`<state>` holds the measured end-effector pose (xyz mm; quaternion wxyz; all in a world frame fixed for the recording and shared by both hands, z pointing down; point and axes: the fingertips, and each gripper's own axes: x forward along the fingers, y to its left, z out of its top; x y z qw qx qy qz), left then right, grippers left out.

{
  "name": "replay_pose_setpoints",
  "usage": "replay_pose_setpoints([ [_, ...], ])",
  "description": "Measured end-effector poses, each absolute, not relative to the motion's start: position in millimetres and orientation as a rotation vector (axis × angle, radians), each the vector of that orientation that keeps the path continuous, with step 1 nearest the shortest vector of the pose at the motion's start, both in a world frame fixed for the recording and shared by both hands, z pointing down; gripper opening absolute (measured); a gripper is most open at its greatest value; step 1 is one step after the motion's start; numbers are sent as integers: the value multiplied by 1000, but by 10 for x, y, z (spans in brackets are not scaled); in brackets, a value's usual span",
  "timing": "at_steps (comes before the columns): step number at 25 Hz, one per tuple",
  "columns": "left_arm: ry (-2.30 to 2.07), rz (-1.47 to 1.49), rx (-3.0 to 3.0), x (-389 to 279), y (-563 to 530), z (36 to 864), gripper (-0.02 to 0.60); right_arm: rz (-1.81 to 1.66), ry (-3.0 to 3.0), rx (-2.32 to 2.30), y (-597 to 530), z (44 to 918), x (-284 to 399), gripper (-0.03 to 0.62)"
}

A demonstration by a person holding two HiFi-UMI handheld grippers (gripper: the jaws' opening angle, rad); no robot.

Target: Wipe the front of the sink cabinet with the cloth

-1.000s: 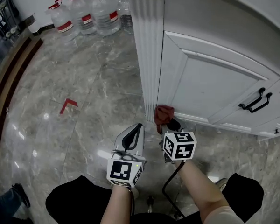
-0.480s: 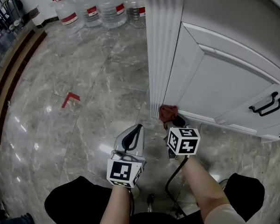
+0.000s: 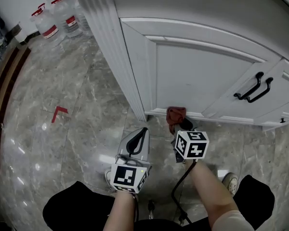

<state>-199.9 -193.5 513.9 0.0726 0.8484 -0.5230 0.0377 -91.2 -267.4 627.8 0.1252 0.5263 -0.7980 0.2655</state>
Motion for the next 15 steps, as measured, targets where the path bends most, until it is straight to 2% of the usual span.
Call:
replay_pose_setpoints([
  [15, -1378, 98, 2680, -1020, -1877, 4951, 2, 787, -2135, 1815, -2438, 6198, 503, 78],
])
